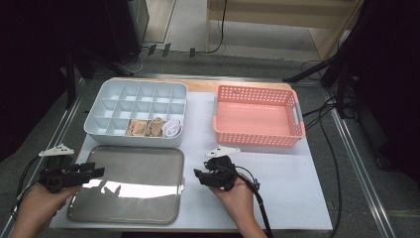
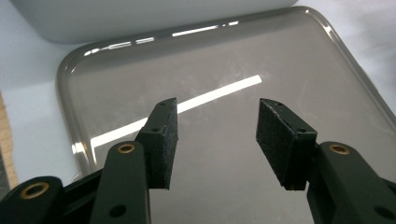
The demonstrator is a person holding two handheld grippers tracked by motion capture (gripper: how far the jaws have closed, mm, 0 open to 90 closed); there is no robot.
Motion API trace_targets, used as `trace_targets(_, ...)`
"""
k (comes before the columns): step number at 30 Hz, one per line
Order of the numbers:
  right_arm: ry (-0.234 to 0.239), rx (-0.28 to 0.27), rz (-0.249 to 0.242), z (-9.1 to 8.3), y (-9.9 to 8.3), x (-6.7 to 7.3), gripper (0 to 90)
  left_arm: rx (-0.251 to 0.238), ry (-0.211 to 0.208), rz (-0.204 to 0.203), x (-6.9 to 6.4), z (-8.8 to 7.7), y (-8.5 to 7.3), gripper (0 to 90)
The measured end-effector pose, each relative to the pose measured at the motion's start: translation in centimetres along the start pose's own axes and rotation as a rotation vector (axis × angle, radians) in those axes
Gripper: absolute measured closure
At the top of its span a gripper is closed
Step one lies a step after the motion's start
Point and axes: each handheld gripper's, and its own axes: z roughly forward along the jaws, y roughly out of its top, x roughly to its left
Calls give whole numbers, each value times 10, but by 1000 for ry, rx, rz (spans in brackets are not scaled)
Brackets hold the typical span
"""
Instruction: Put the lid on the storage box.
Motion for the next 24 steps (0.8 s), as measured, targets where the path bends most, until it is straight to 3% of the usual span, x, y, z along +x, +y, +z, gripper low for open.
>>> trace_targets(3, -24, 8, 35, 4, -3, 6, 562, -7, 5, -5, 2, -3, -1, 494)
trace_targets(10, -63, -9, 57, 12, -11, 21, 558, -3, 23, -17, 11, -7, -6, 499)
trace_targets(16, -57, -11, 109, 17, -15, 29, 568, 7, 51, -47, 22, -11, -12, 506)
trace_targets(24, -56, -12, 137, 22, -19, 42, 572, -4, 83, -75, 30, -16, -19, 509)
